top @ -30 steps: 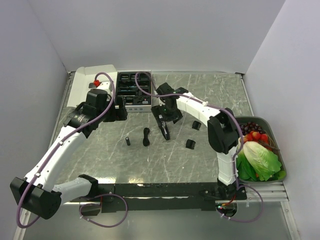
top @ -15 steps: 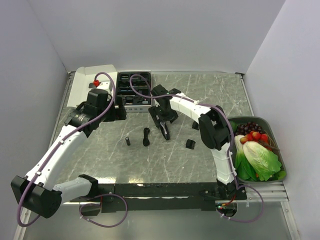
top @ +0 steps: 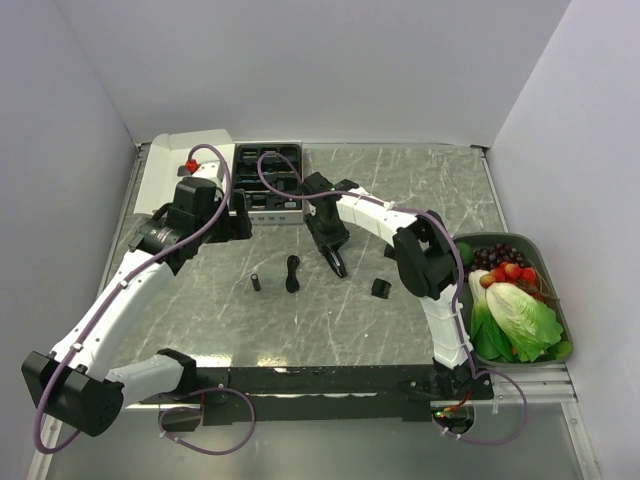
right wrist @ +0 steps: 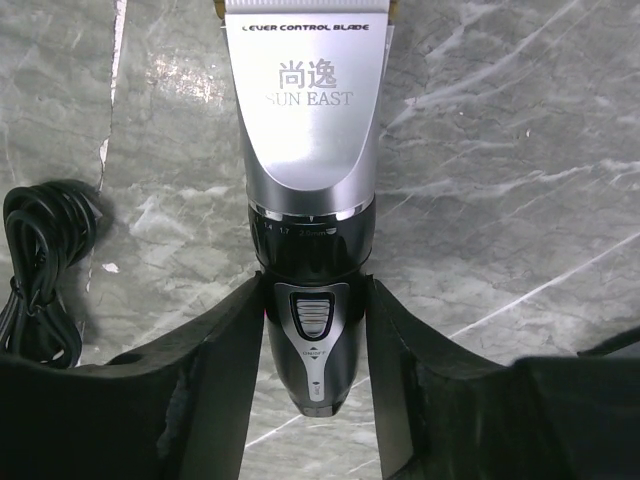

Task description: Sort the hair-cutting tools

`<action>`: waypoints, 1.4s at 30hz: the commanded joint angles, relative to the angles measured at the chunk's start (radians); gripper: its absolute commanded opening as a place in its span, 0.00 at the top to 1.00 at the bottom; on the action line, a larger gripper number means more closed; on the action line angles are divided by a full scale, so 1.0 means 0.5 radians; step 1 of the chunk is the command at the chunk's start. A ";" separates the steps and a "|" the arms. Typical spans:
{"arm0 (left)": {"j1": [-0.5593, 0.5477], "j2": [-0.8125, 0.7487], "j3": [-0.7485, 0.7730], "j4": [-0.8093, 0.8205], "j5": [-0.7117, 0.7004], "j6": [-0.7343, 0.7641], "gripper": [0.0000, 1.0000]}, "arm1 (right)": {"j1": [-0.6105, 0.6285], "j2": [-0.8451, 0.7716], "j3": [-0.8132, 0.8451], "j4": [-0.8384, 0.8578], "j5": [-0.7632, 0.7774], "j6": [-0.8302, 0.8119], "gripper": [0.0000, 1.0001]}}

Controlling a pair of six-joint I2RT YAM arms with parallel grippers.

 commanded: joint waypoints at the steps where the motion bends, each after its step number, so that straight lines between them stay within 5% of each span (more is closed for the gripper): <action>1: -0.003 0.006 0.019 0.084 -0.086 -0.005 0.03 | 0.010 0.037 0.036 0.016 0.017 0.011 0.58; 13: 0.104 0.215 -0.006 0.200 -0.077 -0.072 0.03 | 0.017 -0.015 -0.044 0.037 -0.005 0.042 1.00; 23: 0.141 0.494 0.034 0.357 -0.065 -0.106 0.03 | 0.017 -0.419 -0.154 -0.003 0.078 0.057 1.00; 42: 0.258 1.267 0.439 0.354 -0.335 -0.827 0.03 | 0.078 -0.972 -0.421 -0.027 0.042 0.045 1.00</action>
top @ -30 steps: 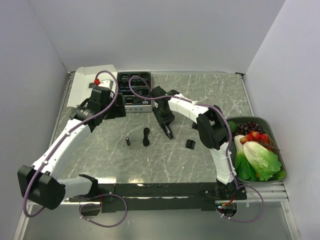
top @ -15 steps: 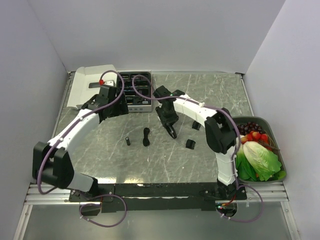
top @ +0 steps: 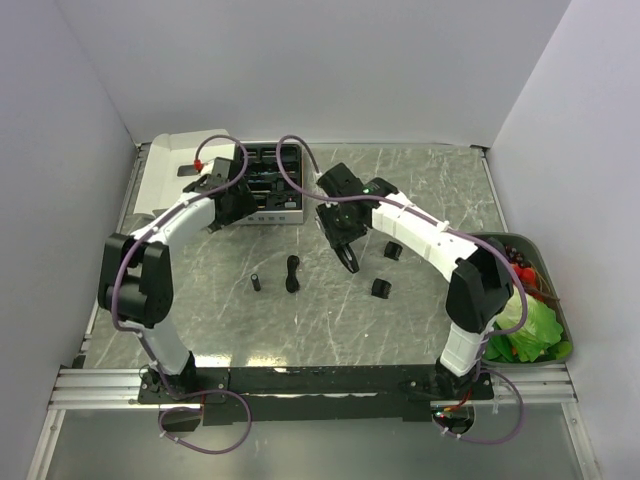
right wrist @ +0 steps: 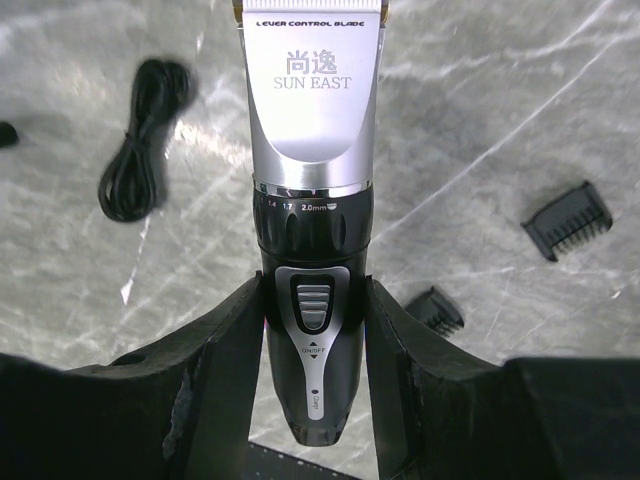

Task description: Sort the hair-cutting tools

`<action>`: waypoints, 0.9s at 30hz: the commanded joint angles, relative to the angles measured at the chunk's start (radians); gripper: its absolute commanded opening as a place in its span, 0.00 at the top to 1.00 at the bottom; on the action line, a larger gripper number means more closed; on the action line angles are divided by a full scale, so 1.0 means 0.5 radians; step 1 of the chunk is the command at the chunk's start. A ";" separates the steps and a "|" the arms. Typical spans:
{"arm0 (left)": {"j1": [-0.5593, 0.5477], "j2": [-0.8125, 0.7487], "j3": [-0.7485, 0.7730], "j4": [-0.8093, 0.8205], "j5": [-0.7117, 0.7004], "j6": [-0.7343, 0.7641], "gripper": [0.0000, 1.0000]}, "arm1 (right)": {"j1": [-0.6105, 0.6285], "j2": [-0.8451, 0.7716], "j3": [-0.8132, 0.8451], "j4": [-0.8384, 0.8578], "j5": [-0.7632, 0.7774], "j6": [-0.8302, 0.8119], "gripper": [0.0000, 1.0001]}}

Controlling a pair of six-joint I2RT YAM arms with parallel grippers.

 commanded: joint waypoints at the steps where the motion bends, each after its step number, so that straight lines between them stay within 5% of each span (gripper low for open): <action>1: 0.019 0.059 0.125 0.078 -0.069 -0.253 0.03 | 0.028 -0.189 -0.079 0.040 -0.003 0.006 1.00; 19: 0.031 0.464 0.379 0.051 -0.030 -0.643 0.01 | 0.058 -0.334 -0.239 0.095 -0.114 0.002 1.00; 27: 0.037 0.467 0.336 0.124 0.001 -0.609 0.30 | 0.067 -0.364 -0.273 0.092 -0.114 0.015 1.00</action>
